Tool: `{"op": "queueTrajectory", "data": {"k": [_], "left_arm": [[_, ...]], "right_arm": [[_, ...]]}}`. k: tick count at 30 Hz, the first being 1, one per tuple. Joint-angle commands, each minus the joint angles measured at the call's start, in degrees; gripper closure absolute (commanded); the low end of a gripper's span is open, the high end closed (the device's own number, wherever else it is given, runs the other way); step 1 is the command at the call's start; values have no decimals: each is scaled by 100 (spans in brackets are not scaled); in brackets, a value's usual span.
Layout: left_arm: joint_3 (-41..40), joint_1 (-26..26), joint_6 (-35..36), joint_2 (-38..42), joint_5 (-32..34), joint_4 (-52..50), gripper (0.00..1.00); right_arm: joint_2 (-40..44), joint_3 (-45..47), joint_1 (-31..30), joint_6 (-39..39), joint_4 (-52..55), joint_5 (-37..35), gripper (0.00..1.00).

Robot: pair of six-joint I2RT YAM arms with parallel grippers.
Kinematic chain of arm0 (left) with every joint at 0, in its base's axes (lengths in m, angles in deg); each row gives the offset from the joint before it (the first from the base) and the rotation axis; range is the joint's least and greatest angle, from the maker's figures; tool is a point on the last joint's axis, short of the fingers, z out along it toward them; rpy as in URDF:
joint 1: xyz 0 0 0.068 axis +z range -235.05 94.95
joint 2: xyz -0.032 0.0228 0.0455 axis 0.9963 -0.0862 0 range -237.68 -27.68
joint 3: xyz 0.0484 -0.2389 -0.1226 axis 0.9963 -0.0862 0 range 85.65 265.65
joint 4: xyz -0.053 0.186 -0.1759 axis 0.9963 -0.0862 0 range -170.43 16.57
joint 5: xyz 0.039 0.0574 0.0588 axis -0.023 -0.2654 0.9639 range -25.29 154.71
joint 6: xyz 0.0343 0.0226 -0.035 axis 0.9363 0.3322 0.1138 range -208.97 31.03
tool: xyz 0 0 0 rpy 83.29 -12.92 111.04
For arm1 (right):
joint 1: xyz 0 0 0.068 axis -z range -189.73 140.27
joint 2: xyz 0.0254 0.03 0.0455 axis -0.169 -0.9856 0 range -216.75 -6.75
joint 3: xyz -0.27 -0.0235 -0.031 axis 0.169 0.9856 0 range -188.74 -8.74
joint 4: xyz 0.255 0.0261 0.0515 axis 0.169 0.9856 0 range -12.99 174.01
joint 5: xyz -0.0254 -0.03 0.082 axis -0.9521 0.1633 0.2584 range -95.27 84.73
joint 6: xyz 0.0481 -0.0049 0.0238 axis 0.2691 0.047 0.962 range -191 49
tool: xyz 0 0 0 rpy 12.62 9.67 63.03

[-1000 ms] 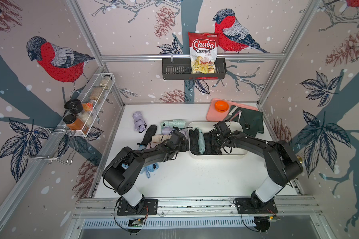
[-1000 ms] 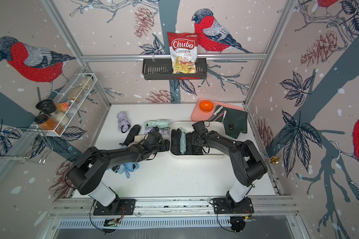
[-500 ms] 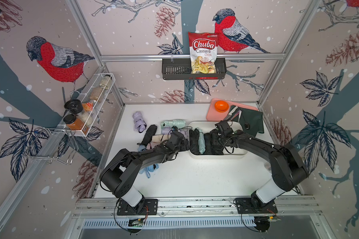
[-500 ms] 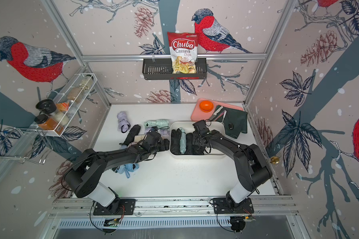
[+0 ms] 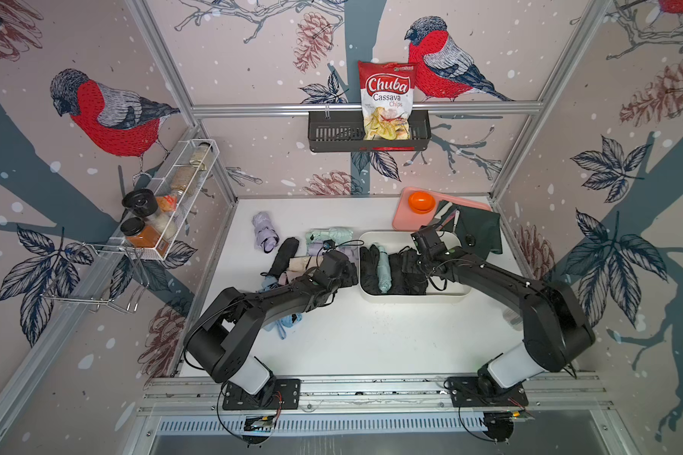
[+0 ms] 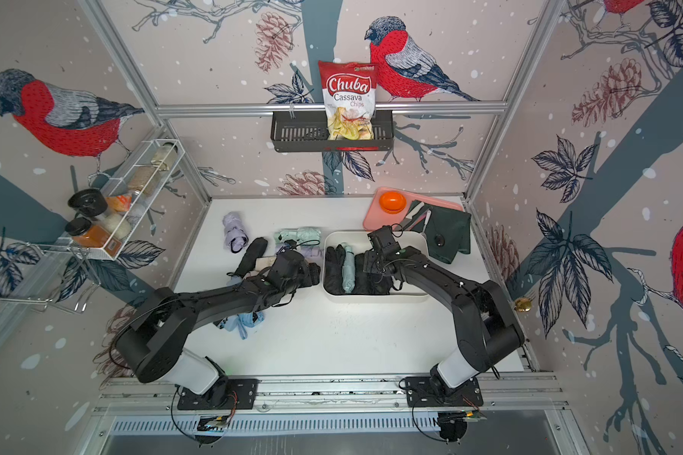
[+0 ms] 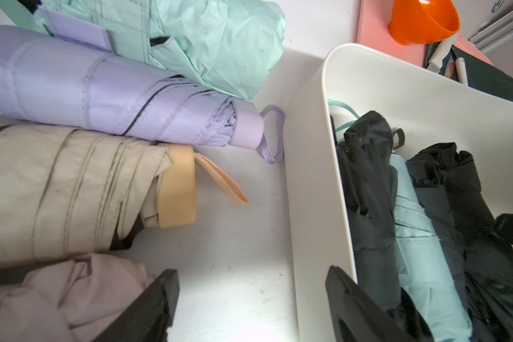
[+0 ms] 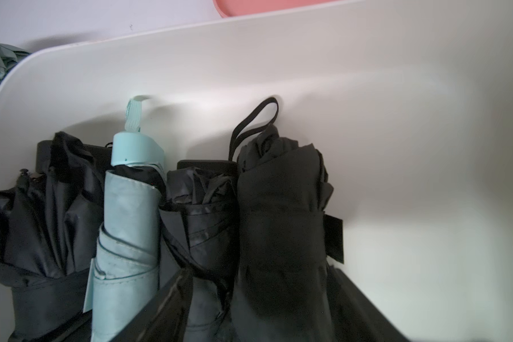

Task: Put the umbrella into the storage box
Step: Place the umbrella in the storage box, then pick up the umbrella from the center of the board.

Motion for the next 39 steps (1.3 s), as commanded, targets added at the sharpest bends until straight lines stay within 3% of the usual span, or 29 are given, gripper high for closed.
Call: {"op": "queueTrajectory", "data": {"k": [1,8,15,19,26,39], "left_arm": [[-54,17,-105,184,305,-170,18],[-420,283,-623,1166,1203,-995,13],[-1195,886,-1560,2829,1942,-2051,11],[-1253,1097,-2010,3329,2206,-3056,8],[-1276,1173,-2238,2977,1887,-3712,10],[-1604,1209,-2241,2429,1246,-3203,25]], "right_arm": [[115,-119,-103,-125,34,-111,24],[428,-304,-636,-417,-173,-164,16],[414,-544,-928,-568,-330,-92,14],[391,-548,-928,-570,-461,-44,14],[315,-575,-925,-588,-532,-10,14],[343,-417,-841,-501,-598,10,18]]}}
